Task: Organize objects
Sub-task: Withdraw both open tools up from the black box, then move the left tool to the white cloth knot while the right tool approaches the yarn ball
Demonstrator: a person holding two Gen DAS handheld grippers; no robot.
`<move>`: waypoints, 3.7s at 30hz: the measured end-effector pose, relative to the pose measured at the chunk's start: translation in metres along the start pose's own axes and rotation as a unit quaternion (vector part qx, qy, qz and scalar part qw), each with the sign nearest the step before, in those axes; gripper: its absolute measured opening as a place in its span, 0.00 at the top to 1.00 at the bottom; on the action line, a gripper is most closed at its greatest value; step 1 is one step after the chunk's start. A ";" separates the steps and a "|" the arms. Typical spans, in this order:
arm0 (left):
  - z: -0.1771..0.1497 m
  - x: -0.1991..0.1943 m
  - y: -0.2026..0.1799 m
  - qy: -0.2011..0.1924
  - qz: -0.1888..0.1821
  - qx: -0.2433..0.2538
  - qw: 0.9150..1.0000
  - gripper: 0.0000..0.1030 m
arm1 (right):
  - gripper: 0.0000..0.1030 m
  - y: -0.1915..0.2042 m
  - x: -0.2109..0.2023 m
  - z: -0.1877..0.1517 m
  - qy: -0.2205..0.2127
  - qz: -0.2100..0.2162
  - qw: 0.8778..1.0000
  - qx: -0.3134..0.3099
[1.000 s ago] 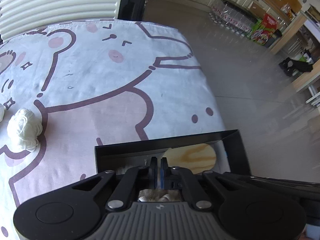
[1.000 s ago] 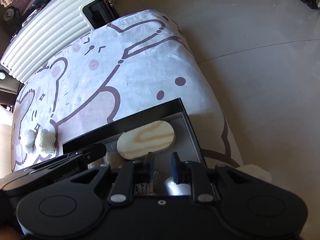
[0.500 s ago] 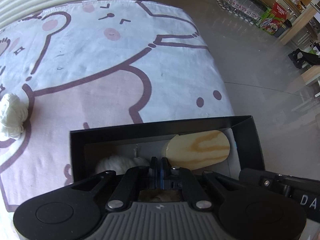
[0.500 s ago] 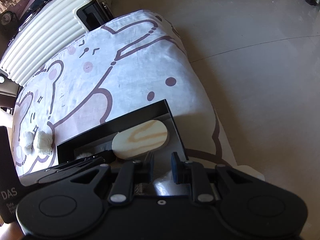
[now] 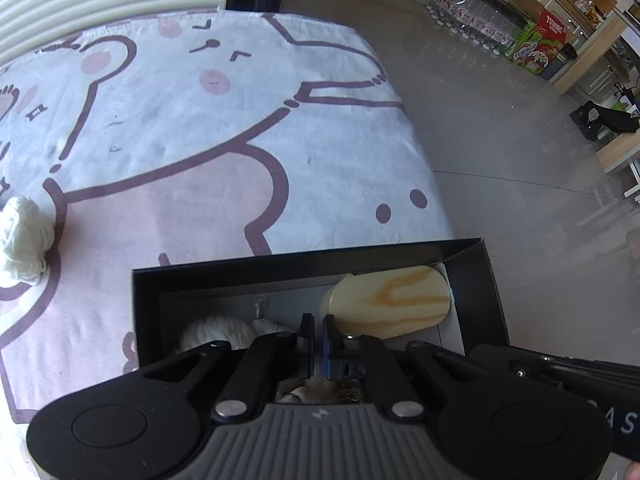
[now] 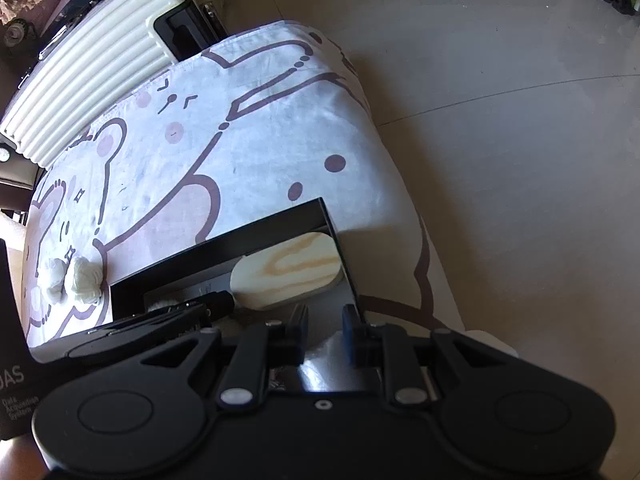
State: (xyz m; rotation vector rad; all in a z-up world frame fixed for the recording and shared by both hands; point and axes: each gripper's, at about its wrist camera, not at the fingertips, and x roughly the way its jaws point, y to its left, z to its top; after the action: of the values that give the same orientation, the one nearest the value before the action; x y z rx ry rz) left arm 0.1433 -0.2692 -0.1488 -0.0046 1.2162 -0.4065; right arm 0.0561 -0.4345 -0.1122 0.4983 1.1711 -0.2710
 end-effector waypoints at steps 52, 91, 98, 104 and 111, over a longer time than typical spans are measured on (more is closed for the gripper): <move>-0.071 -0.169 0.030 -0.107 0.071 0.037 0.991 0.00 | 0.04 0.024 -0.106 -0.076 -0.131 -0.102 0.980 -0.107; -0.078 -0.174 0.041 -0.110 0.088 0.015 0.990 0.00 | 0.00 0.000 -0.121 -0.081 -0.157 -0.099 0.980 -0.079; -0.076 -0.172 0.048 -0.106 0.103 0.012 0.989 0.00 | 0.00 0.004 -0.120 -0.079 -0.158 -0.095 0.980 -0.077; -0.075 -0.177 0.069 -0.108 0.116 -0.006 0.987 0.00 | 0.00 0.016 -0.116 -0.077 -0.159 -0.089 0.980 -0.078; -0.077 -0.187 0.103 -0.113 0.132 -0.039 0.984 0.00 | 0.00 0.044 -0.107 -0.074 -0.155 -0.081 0.980 -0.094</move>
State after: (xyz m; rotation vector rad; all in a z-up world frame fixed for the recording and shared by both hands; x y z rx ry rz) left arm 0.0516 -0.0999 -0.0292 0.0410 0.9914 -0.1222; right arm -0.0238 -0.3649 -0.0250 0.1856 0.9207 -0.3602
